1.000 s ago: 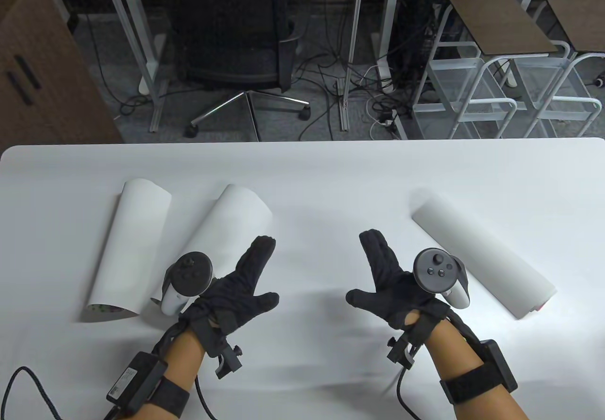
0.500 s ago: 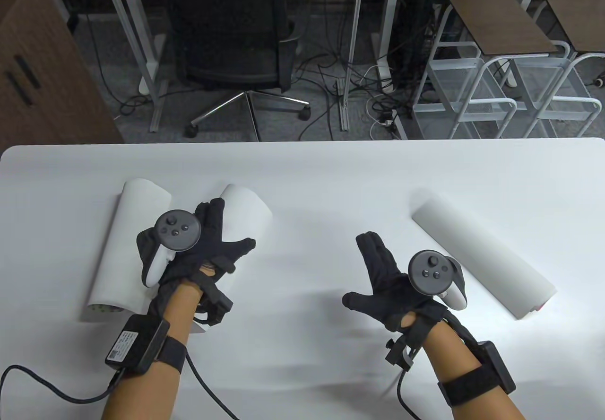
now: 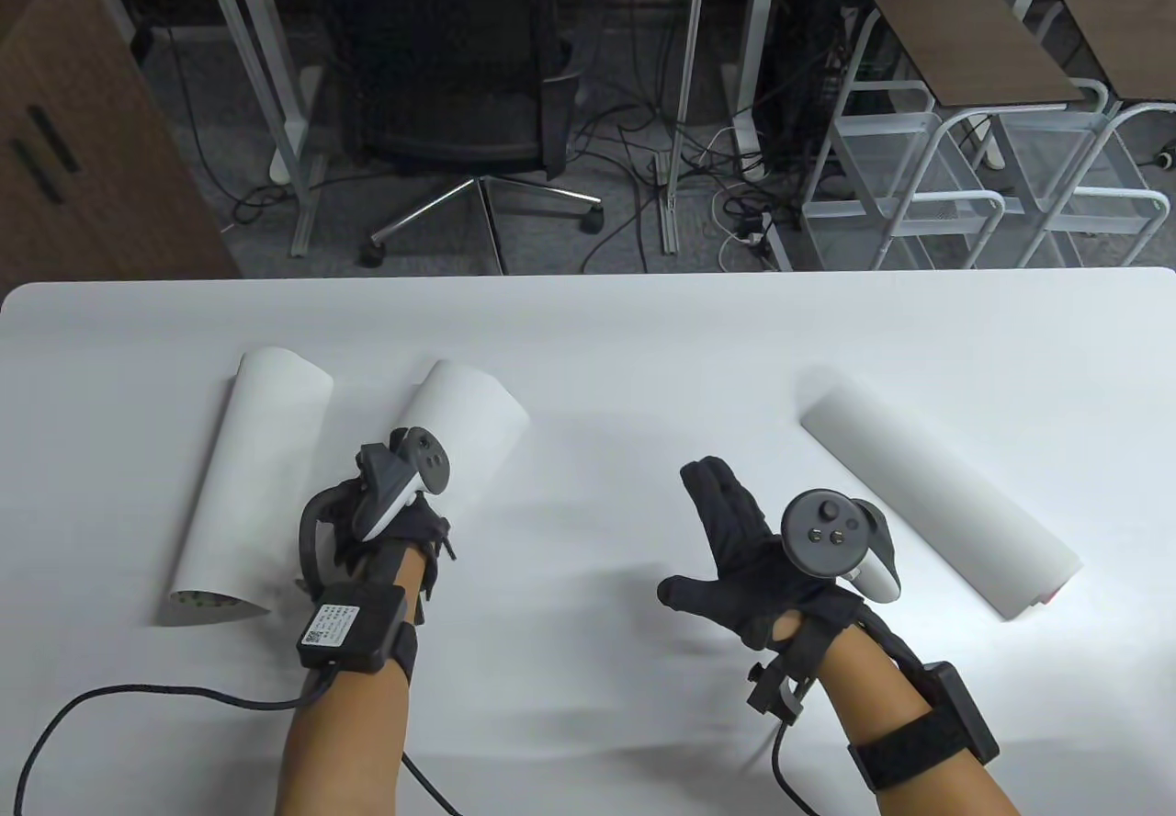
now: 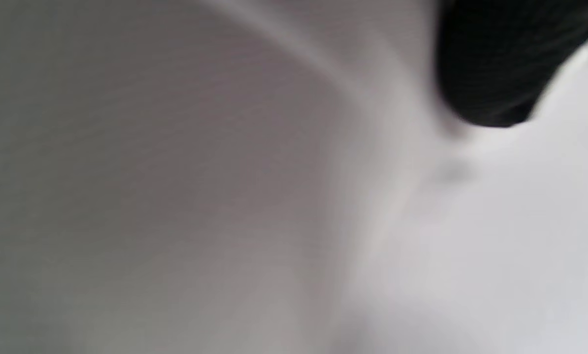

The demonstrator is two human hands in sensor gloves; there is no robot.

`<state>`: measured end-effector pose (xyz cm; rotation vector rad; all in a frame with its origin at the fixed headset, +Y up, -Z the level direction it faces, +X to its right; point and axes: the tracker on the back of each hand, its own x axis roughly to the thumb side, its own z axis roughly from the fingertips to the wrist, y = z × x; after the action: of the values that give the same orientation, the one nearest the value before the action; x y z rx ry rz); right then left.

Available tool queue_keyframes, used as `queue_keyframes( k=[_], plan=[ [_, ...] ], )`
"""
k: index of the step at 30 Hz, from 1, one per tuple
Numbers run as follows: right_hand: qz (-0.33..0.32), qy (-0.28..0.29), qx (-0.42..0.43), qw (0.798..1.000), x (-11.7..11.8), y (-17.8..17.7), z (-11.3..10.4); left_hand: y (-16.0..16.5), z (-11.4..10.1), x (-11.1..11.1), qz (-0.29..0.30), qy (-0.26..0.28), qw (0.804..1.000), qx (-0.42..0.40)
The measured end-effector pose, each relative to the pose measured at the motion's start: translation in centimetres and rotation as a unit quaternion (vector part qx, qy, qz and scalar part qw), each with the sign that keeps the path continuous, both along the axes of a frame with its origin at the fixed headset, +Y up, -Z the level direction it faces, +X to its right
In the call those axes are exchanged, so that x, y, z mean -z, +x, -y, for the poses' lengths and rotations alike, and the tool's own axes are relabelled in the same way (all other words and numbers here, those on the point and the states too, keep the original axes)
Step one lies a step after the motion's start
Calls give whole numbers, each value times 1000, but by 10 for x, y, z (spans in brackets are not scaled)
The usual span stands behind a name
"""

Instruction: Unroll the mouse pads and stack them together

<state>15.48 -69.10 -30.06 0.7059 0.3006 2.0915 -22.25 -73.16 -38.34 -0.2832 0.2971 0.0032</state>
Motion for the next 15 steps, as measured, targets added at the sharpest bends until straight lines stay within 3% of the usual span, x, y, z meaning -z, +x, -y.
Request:
queue_keyframes(
  k=[4,9,12,14,15],
  plan=[
    [-1,0,0,1000,0,-1,0,-4,-18,-4,-23,47,998,-39],
    [3,4,15,1000,2,-1,-3,-4,-38,-9,-18,67,988,-142],
    [10,8,27,1000,4,-2,-7,-3,-50,-14,-10,92,957,-275],
    [18,14,36,999,5,-3,-11,1,-51,-17,9,94,917,-388],
    [30,20,39,999,6,-3,-13,6,-50,-20,20,85,885,-458]
  ],
)
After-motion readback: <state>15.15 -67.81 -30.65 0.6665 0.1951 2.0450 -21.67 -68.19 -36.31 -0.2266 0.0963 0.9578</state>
